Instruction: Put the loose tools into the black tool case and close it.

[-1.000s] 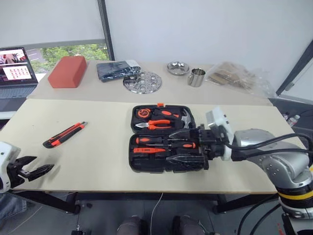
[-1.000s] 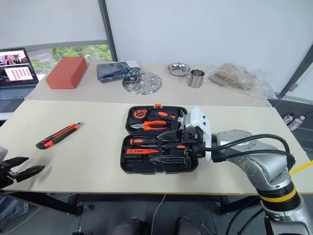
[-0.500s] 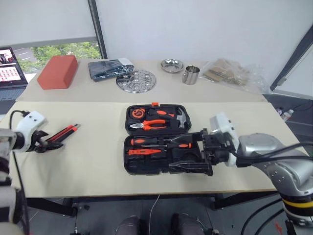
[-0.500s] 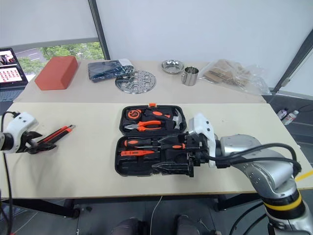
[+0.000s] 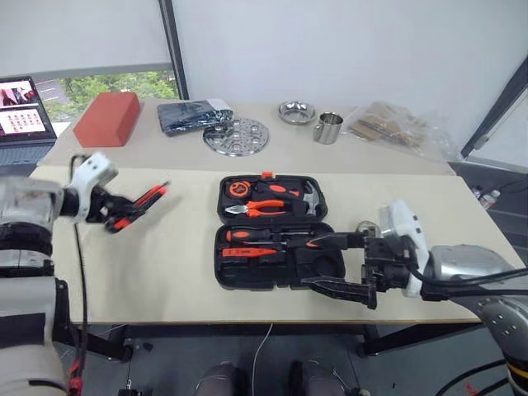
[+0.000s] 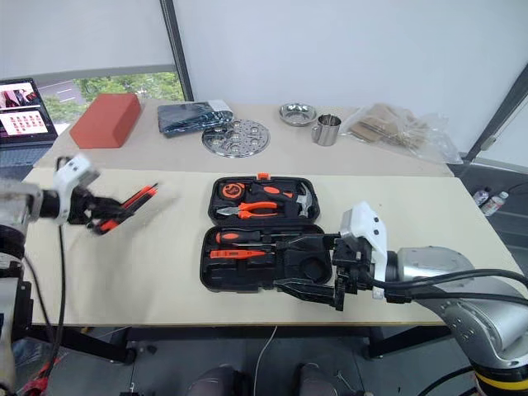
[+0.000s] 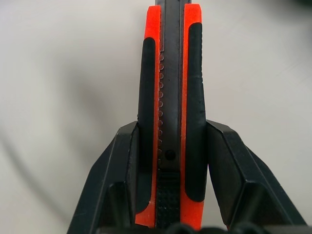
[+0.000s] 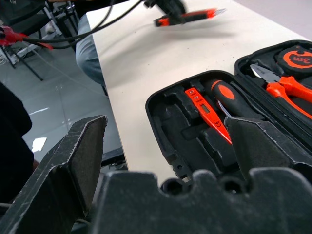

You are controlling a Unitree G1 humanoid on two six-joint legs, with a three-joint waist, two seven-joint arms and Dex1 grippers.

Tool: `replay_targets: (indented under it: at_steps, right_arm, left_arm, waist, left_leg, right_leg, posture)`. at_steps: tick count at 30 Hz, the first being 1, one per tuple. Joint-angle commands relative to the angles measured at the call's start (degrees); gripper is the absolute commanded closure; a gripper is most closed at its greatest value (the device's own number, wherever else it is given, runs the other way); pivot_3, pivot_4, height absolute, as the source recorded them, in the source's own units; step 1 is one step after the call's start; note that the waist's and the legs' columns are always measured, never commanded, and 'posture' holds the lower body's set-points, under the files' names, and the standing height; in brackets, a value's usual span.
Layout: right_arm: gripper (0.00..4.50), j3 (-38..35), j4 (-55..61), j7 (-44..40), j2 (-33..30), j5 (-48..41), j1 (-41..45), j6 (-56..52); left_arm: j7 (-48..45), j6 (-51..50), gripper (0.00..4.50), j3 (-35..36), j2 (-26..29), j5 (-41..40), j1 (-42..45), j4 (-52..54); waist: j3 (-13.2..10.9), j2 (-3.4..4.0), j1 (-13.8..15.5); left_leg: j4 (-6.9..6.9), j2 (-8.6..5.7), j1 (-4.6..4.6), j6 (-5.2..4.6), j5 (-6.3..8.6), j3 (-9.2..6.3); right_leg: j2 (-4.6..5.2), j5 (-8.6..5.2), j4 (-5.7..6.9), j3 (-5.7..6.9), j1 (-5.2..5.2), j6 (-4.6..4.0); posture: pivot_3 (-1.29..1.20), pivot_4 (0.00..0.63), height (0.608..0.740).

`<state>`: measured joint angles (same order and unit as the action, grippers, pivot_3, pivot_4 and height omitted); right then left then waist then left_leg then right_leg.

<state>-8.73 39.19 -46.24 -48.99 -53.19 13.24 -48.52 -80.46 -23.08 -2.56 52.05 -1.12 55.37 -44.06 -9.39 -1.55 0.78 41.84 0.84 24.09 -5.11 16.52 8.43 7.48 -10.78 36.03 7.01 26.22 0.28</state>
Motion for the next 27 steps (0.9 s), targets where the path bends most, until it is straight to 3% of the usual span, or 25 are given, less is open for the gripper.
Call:
replay_targets:
  at_steps: [1,5,9,14,22,24,27]
  right_arm:
    - [0.0,-4.06,2.64,1.71,-1.42,-1.92,-2.31,-0.44]
    - [0.0,-4.66,3.53,2.47,-2.77,-1.41,-4.7,-0.18]
    - [0.0,-6.15,4.2,4.85,-2.39,-2.29,-7.24,-0.18]
    - [0.0,-6.73,6.17,8.4,-1.3,-3.4,-9.7,0.12]
    - [0.0,-8.73,8.47,13.45,-0.09,-4.54,-13.69,0.43]
    - [0.0,-9.3,8.9,14.41,0.03,-5.06,-14.42,0.48]
    - [0.0,-9.97,9.41,15.21,-0.13,-5.82,-15.32,0.64]
  left_arm:
    - [-8.87,-13.63,2.96,-2.8,0.46,-11.53,-8.51,34.27]
    - [-5.73,-19.78,2.96,-6.6,-3.38,-15.23,-12.51,48.25]
    - [-3.46,-24.06,2.96,-12.02,-9.09,-17.01,-11.9,51.51]
    - [-1.07,-24.4,2.96,-20.55,-12.47,-13.64,-10.31,47.7]
    - [-0.18,-17.5,2.96,-26.11,-18.37,-9.35,-6.85,37.07]
    - [-0.6,-15.87,1.95,-26.64,-19.21,-8.74,-6.34,35.72]
    - [-3.96,-15.63,0.95,-26.06,-19.32,-10.82,-5.8,36.26]
  waist:
    - [0.01,0.02,-0.35]
    - [0.01,0.03,-0.63]
    - [-0.01,0.03,-0.12]
    - [-0.01,0.03,0.02]
    - [0.02,0.08,0.46]
    - [0.03,0.1,0.7]
    - [0.03,0.1,0.98]
  left_leg:
    - [0.01,-0.03,-0.02,-0.09,0.05,-0.01]
    - [-0.02,-0.04,-0.06,-0.15,0.08,0.0]
    - [-0.01,-0.01,-0.22,-0.02,-0.02,-0.01]
    - [-0.01,-0.01,-0.32,-0.03,-0.03,-0.02]
    - [-0.01,-0.03,-0.29,-0.12,-0.07,-0.04]
    - [0.0,-0.03,-0.3,-0.15,-0.06,-0.04]
    - [0.01,-0.03,-0.3,-0.17,-0.07,-0.05]
  right_leg:
    - [0.02,0.02,-0.01,-0.04,-0.03,0.05]
    - [-0.08,0.0,0.01,-0.01,-0.07,0.14]
    - [-0.2,-0.31,0.09,-0.03,-0.18,0.53]
    - [-0.15,-0.23,0.09,-0.12,-0.25,0.4]
    - [-0.13,0.01,0.05,-0.13,-0.25,0.01]
    - [-0.12,0.01,0.03,-0.13,-0.27,0.01]
    - [-0.08,0.0,0.02,-0.12,-0.29,0.02]
  posture:
    - [0.0,0.15,0.734]
    - [0.0,0.15,0.734]
    - [0.0,0.15,0.734]
    - [0.0,0.15,0.734]
    - [0.0,0.15,0.734]
    - [0.0,0.15,0.734]
    - [0.0,0.15,0.734]
